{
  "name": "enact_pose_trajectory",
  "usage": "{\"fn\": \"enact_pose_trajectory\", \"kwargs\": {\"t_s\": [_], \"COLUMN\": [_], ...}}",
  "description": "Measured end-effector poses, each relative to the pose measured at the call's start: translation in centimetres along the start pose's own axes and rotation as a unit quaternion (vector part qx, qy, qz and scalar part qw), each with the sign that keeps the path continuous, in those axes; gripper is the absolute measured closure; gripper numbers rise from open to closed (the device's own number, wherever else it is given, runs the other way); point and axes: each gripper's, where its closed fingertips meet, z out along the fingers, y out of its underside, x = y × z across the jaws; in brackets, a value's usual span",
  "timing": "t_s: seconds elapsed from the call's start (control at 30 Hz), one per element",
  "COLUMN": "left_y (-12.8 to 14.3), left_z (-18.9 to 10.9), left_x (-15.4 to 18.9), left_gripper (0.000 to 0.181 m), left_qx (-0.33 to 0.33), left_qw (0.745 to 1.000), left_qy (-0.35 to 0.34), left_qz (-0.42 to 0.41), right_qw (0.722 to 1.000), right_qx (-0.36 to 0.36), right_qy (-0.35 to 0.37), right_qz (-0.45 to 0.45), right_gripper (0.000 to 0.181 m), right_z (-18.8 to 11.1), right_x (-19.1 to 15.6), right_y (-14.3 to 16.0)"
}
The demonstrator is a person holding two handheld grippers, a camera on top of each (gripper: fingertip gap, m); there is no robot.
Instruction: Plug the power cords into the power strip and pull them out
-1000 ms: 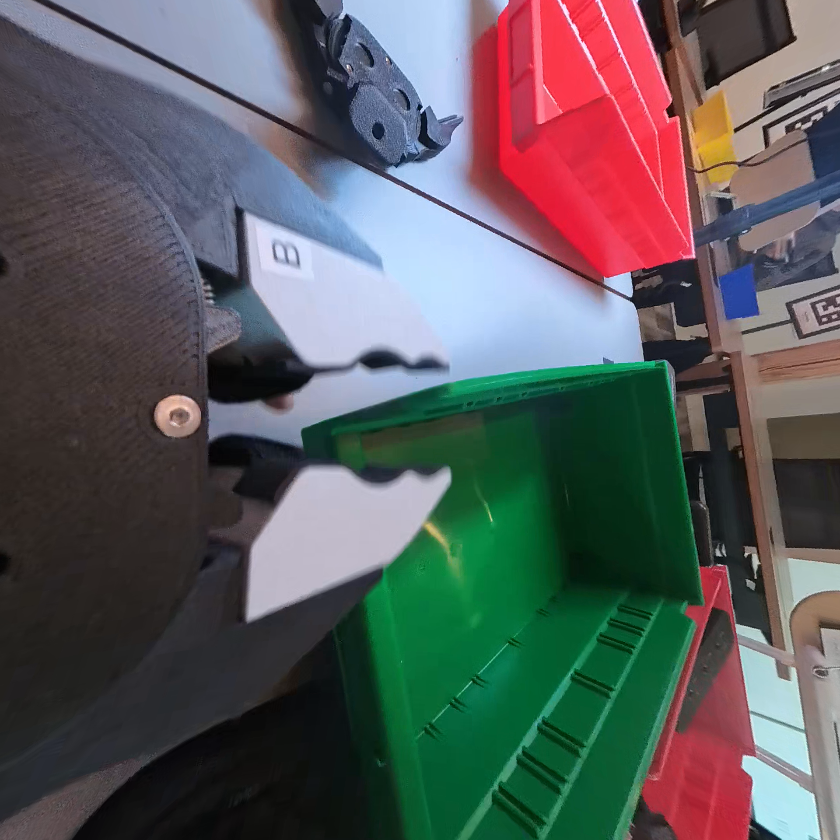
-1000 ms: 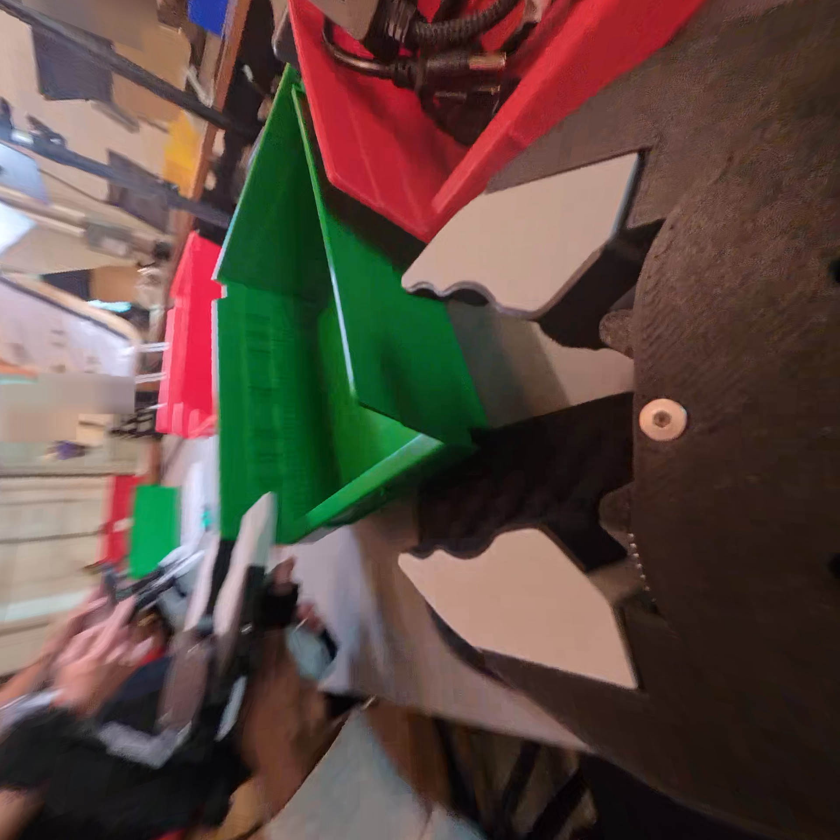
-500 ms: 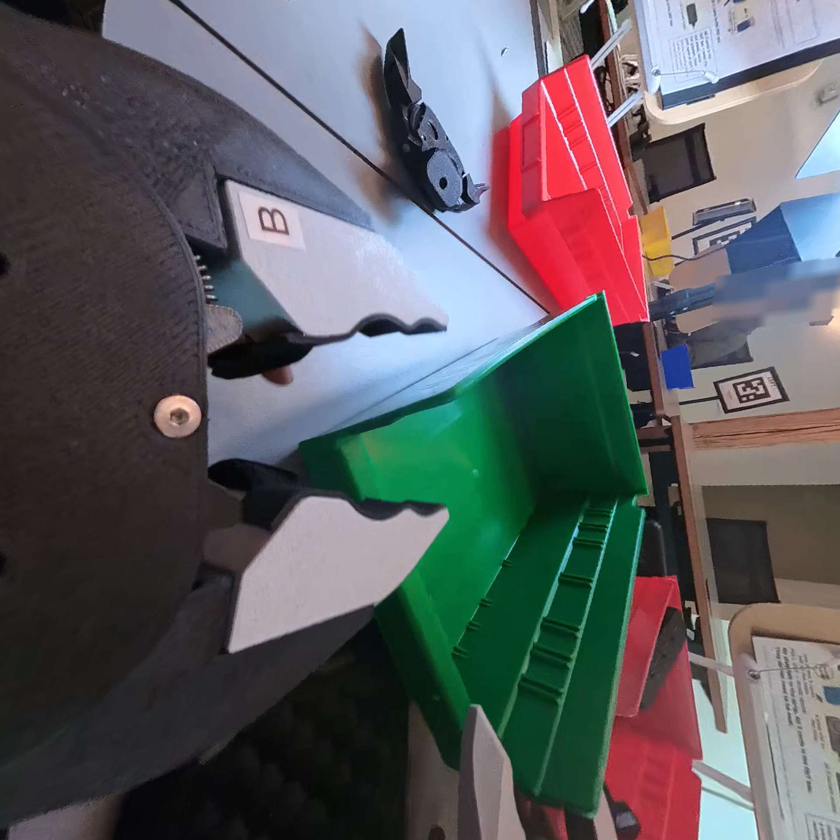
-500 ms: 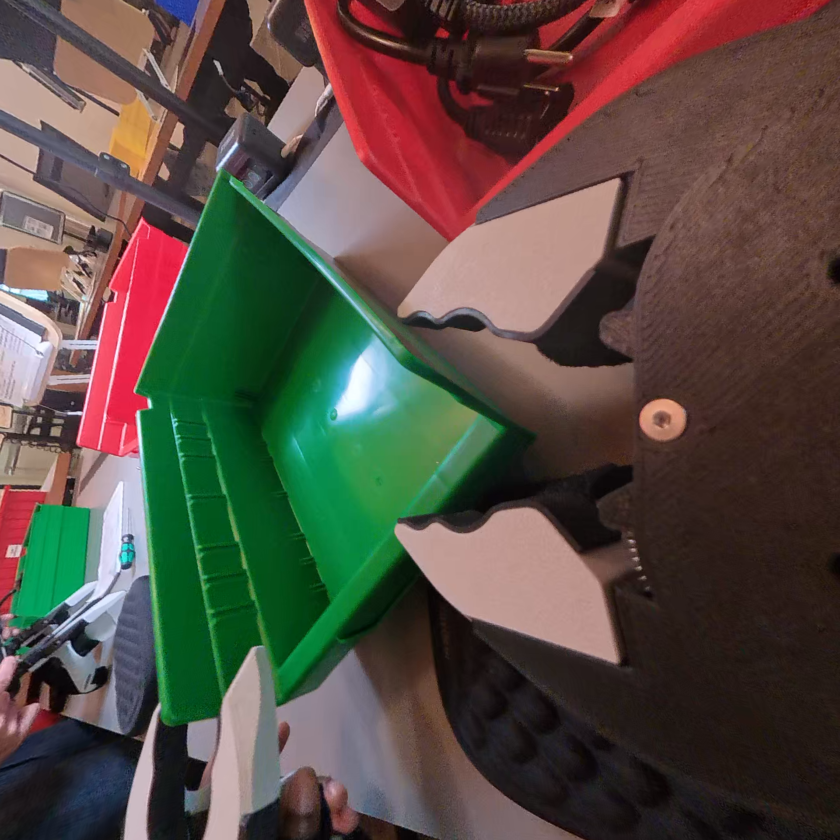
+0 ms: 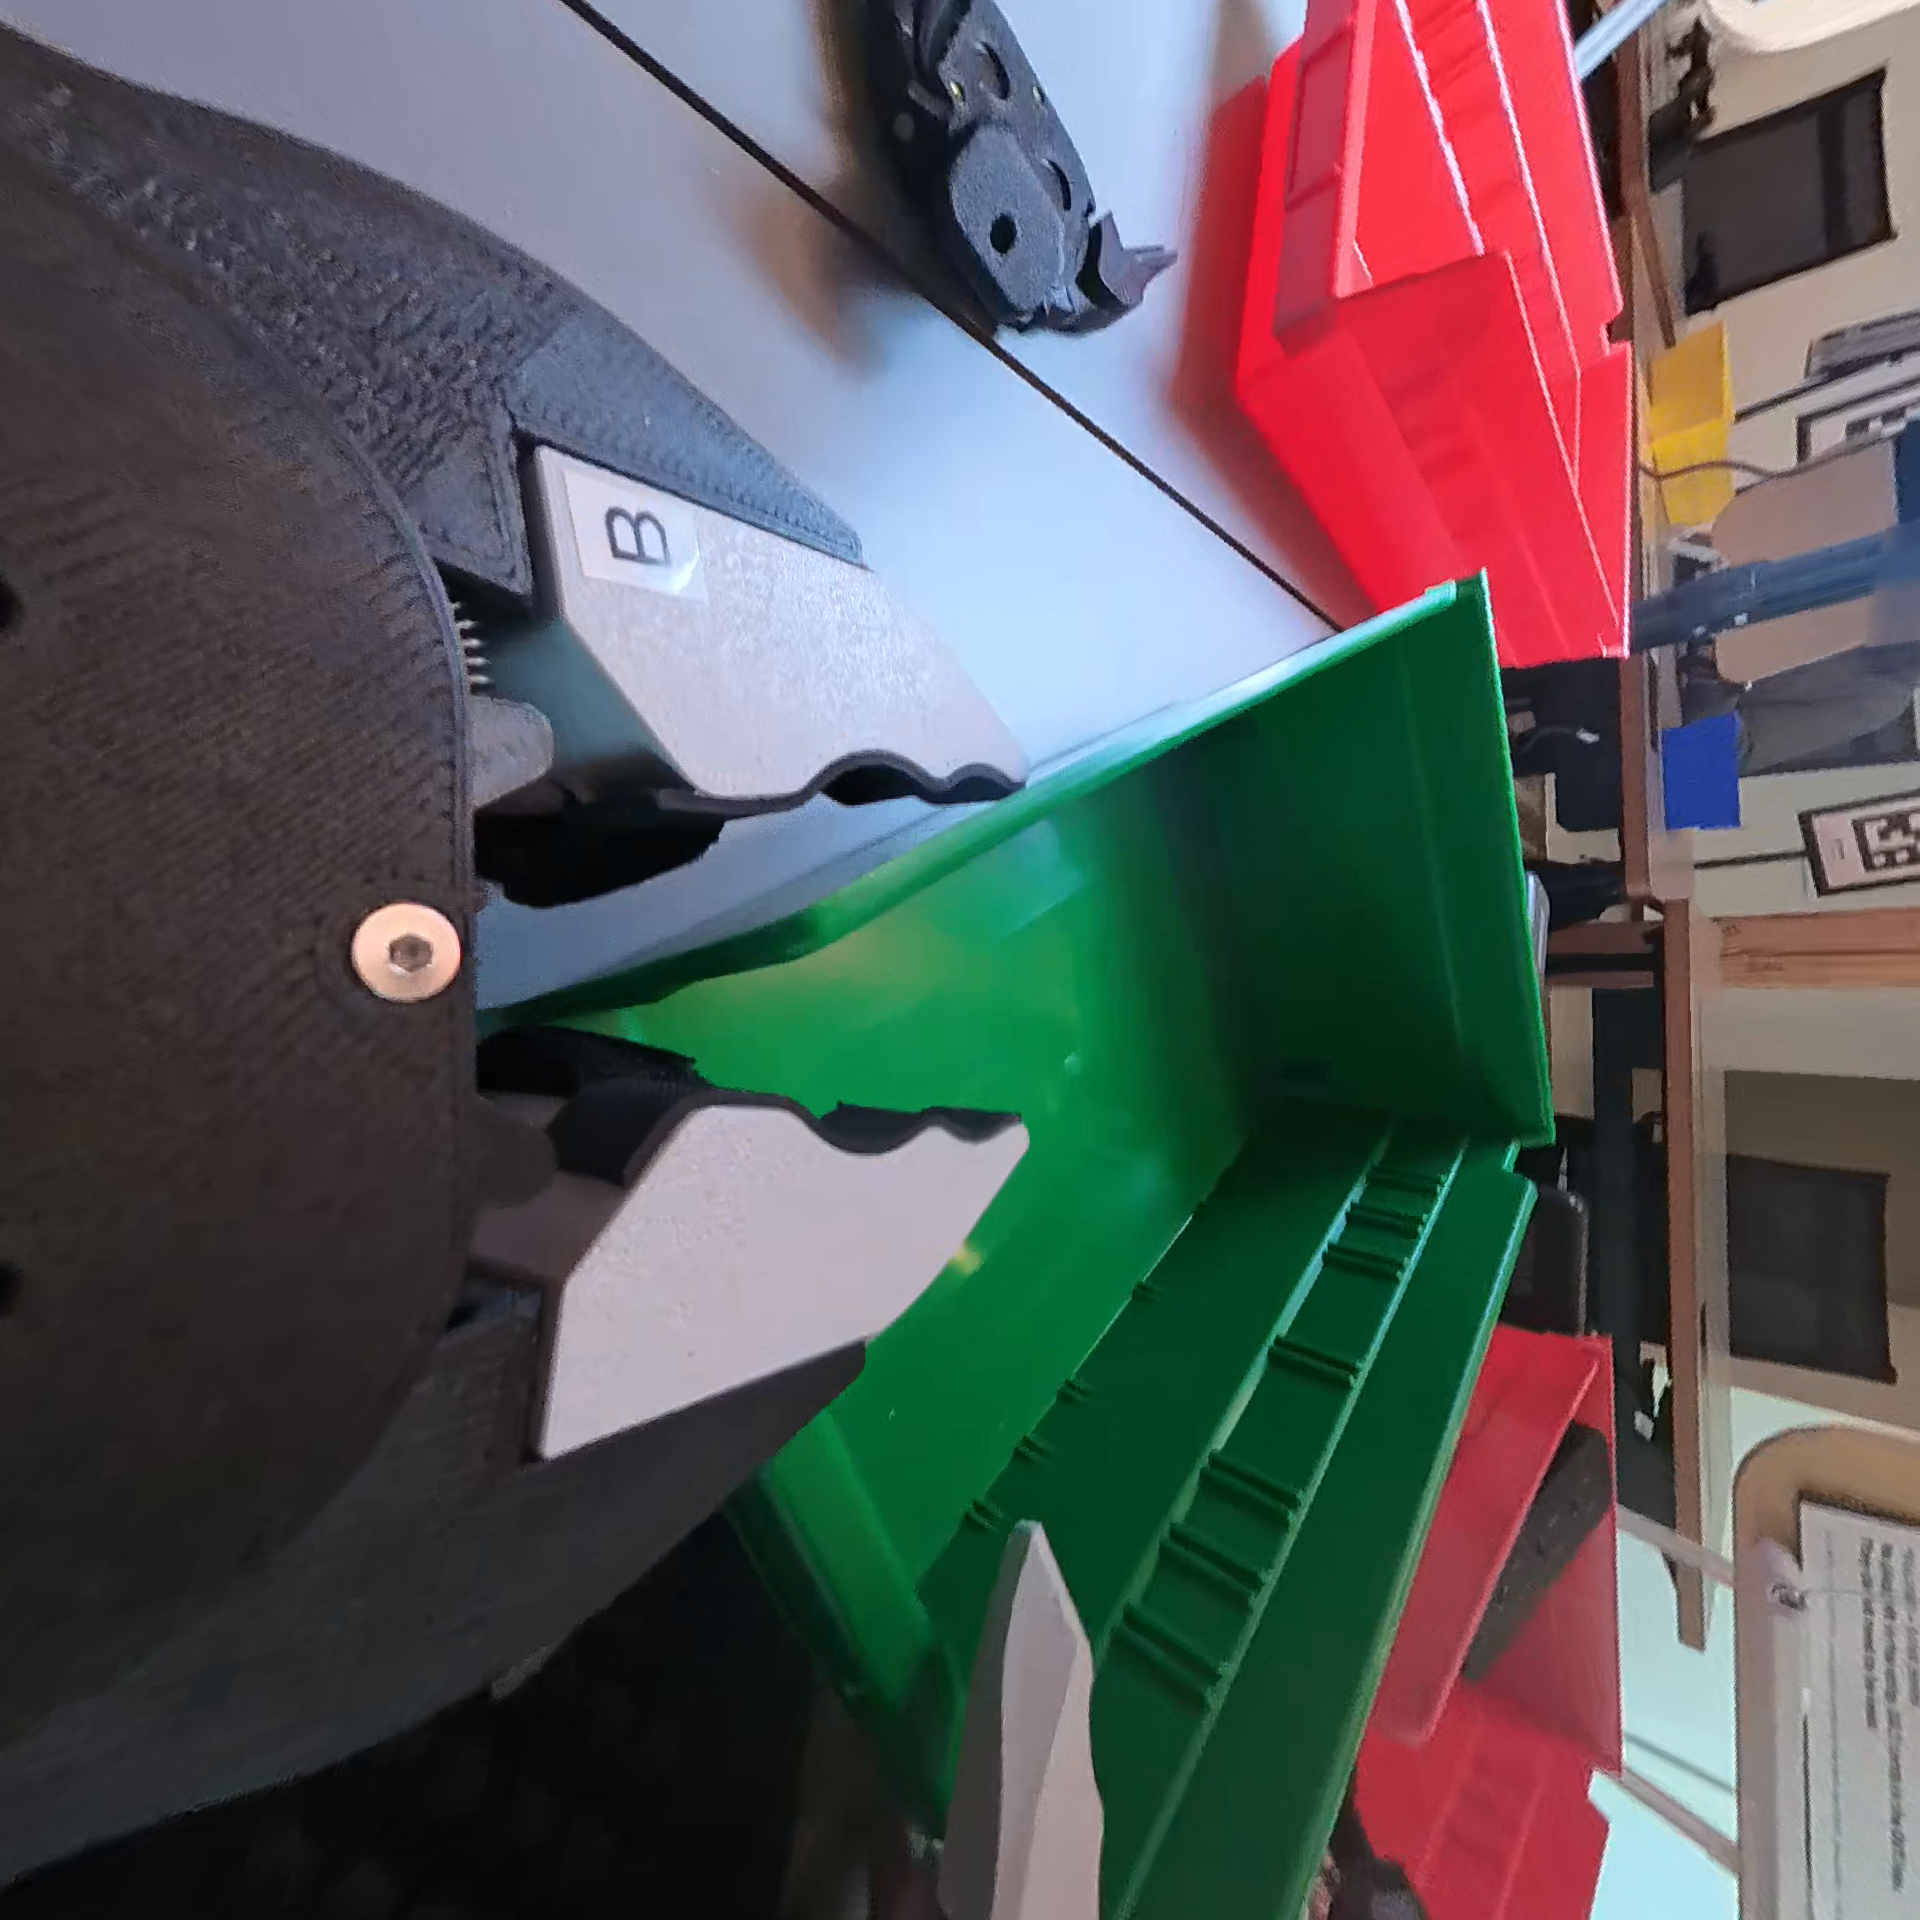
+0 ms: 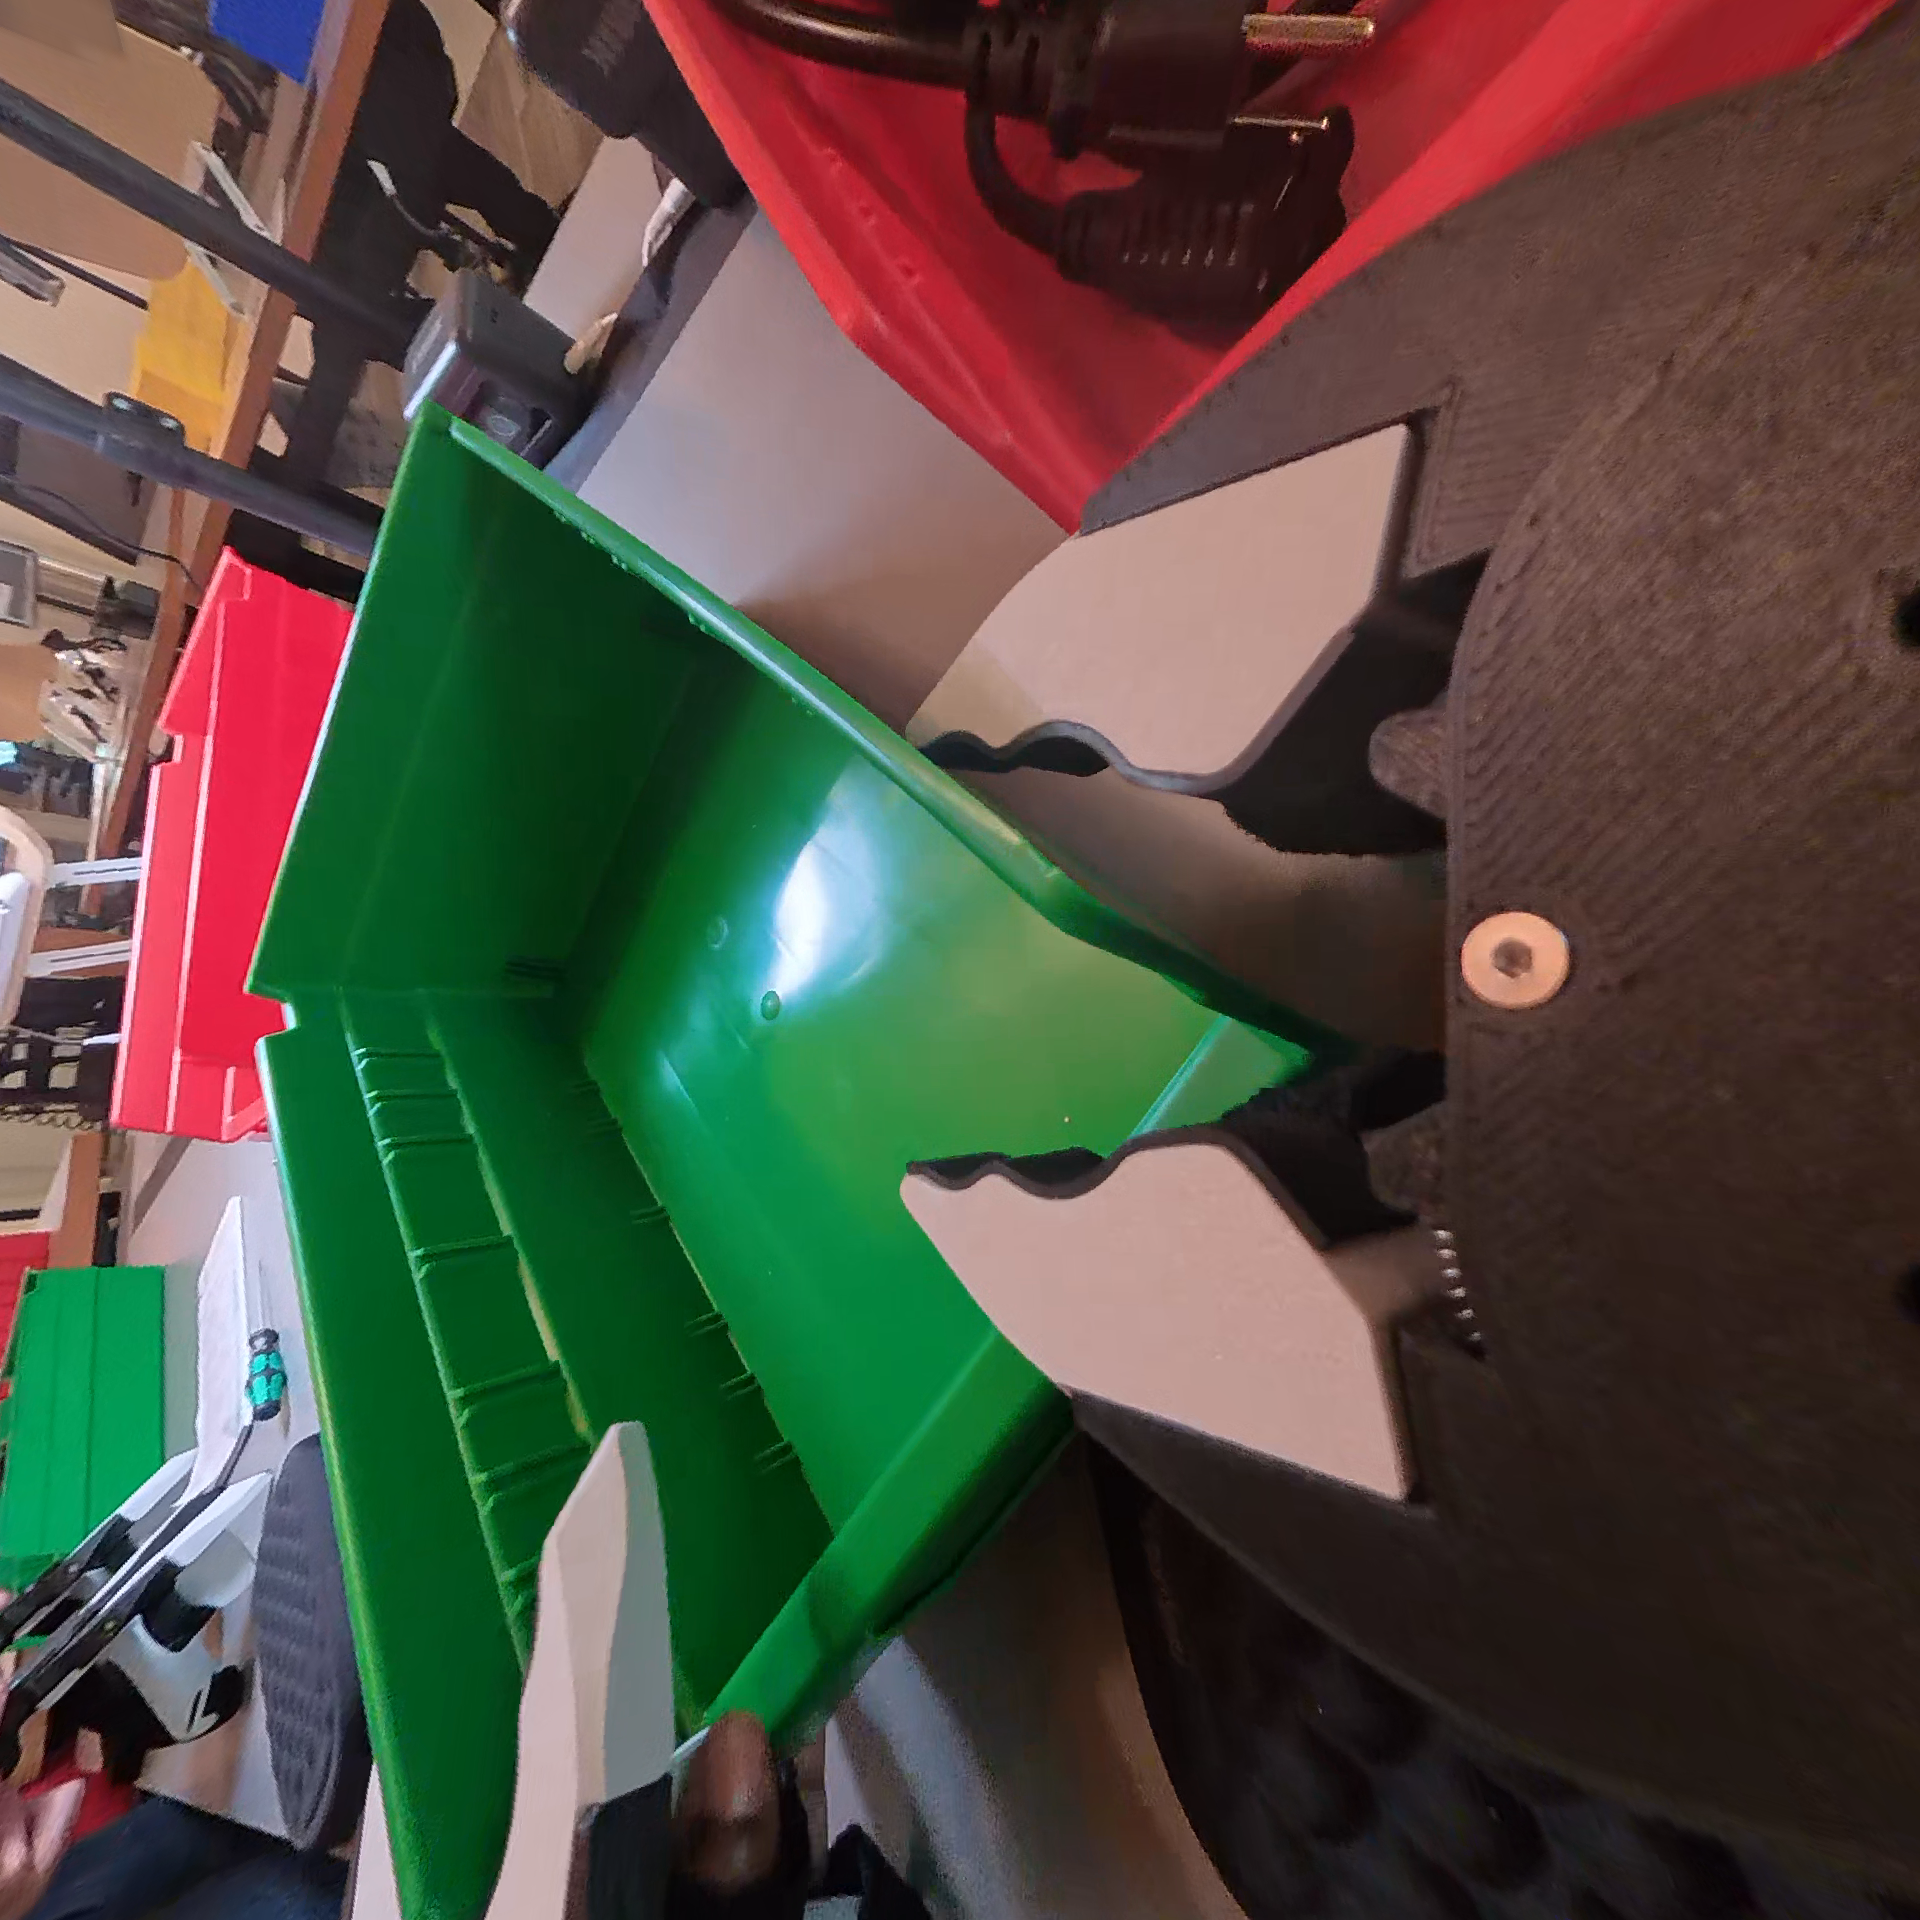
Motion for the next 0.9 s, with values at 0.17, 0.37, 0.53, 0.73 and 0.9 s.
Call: {"fn": "enact_pose_trajectory", "kwargs": {"t_s": [0.17, 0.37, 0.53, 0.73, 0.9], "left_y": [-0.7, -5.3, -10.9, -18.0, -21.3], "left_z": [-0.4, -3.6, -6.5, -7.8, -5.5], "left_x": [-0.8, -0.4, 2.3, 9.7, 20.1], "left_gripper": [0.150, 0.164, 0.167, 0.169, 0.167], "left_qx": [0.022, 0.148, 0.238, 0.333, 0.355], "left_qw": [0.998, 0.979, 0.959, 0.937, 0.933], "left_qy": [-0.050, -0.142, -0.148, -0.087, 0.024], "left_qz": [-0.035, 0.011, 0.036, 0.056, 0.051], "right_qw": [0.999, 0.996, 0.981, 0.947, 0.912], "right_qx": [-0.014, 0.050, 0.152, 0.234, 0.233], "right_qy": [0.041, 0.071, 0.117, 0.219, 0.336], "right_qz": [0.007, -0.001, -0.012, -0.033, -0.036], "right_gripper": [0.135, 0.155, 0.159, 0.162, 0.163], "right_z": [-0.1, -2.0, -6.8, -16.5, -26.5], "right_x": [1.1, 1.5, 2.7, 6.7, 12.5], "right_y": [0.1, -2.5, -7.5, -11.2, -10.1]}}
